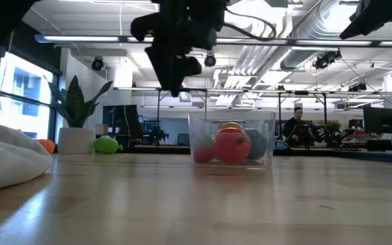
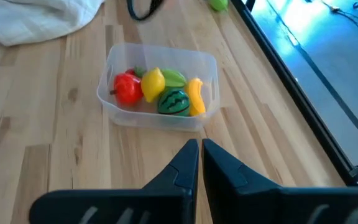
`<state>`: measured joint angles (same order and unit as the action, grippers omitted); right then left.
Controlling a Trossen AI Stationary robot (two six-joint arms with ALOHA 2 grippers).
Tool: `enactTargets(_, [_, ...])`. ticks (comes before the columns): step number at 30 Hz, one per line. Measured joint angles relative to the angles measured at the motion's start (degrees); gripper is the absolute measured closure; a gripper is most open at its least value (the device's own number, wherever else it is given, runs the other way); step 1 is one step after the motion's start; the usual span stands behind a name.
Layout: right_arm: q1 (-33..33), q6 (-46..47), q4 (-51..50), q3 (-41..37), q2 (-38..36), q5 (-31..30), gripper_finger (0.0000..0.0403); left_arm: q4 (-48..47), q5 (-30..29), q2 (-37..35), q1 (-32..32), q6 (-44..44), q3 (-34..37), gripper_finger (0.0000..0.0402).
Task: Pick and placing Produce into tupperware
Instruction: Put the pumpkin into the transparent bin
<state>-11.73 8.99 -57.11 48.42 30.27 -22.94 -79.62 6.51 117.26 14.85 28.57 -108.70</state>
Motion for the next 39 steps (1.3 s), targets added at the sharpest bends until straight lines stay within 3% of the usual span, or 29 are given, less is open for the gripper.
enactTargets(4, [0.0,0.0,0.0,0.0,0.0,0.0,0.0392,6.2,0.6,-6.6,0.2,-1.7,9.2,0.0249])
enactTargets(9, [0.0,0.0,-0.1,0.0,0.1,0.0,0.0392,9.9,-6.1,-15.1,1.9,-7.6,19.3,0.0247])
enactTargets(15, [0.0,0.0,-0.1,0.0,0.1,0.0,0.0392,14.7,-8.1,-25.9,6.5,-12.8,30.0,0.0245])
enactTargets(21, [0.0,0.0,-0.1,0.0,0.1,0.0,0.0392,14.7,-15.8,-34.6,13.9,-24.0,40.4,0.0245])
enactTargets(29, [0.0,0.0,-0.1,0.0,0.1,0.0,0.0392,11.8,-14.8,-37.5,24.4,-45.7,49.6,0.0245])
enactTargets(34, [0.0,0.0,-0.1,0.0,0.1,0.0,0.0392,10.5,-11.5,-37.4,26.5,-47.1,51.7,0.0245])
enactTargets(39, [0.0,0.0,-0.1,0.0,0.1,0.0,0.0392,10.1,-15.6,-37.4,26.5,-52.2,52.2,0.0245])
